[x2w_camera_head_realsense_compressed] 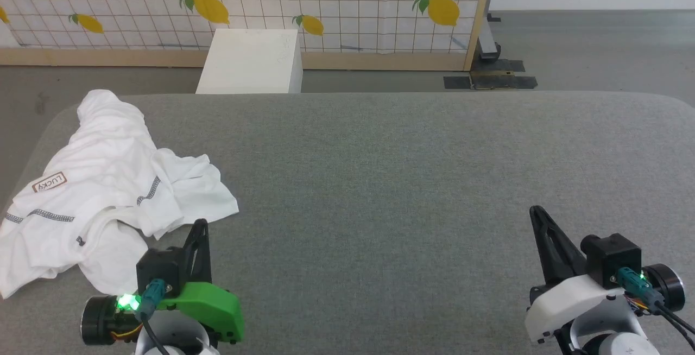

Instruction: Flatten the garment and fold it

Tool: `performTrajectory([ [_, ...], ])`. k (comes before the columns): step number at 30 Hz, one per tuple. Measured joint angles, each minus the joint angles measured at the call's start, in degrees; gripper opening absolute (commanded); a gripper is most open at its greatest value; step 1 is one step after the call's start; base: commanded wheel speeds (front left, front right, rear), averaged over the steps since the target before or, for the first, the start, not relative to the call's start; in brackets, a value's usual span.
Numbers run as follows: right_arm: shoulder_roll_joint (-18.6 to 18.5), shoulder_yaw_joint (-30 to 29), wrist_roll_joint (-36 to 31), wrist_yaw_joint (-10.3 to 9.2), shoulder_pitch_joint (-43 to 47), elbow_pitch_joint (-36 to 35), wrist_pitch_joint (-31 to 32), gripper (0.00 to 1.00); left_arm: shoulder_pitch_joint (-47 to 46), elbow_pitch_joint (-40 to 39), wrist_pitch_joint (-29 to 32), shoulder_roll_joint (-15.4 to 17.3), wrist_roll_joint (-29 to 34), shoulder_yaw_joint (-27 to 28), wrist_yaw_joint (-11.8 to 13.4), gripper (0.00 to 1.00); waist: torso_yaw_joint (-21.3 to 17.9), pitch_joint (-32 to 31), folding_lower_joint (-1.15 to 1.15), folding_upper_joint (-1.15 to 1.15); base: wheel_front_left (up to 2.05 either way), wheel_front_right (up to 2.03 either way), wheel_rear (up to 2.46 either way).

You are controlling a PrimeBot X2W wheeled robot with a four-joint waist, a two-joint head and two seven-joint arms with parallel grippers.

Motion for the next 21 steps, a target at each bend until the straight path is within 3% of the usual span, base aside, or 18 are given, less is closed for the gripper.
performTrajectory([
  [2, 0.00, 0.00, 0.00, 0.00, 0.00, 0.00, 0.00, 0.00, 0.00, 0.00, 0.00, 0.00, 0.00, -0.01, 0.00, 0.00, 0.00, 0.00, 0.00, 0.00, 0.00, 0.00, 0.00],
  [3, 0.00, 0.00, 0.01, 0.00, 0.01, 0.01, 0.00, 1.00, 0.03, -0.01, 0.00, 0.00, -0.02, -0.03, 0.00, 1.00, 0.00, 0.00, 0.00, 0.00, 0.00, 0.00, 0.00],
  [21, 0.00, -0.44, 1.88, 0.00, 0.31, 1.41, -1.35, 1.00, 0.09, 1.20, -1.44, 0.00, -1.00, -1.18, 0.57, 1.00, 0.80, -0.06, 0.00, 0.00, 0.00, 0.00, 0.00],
])
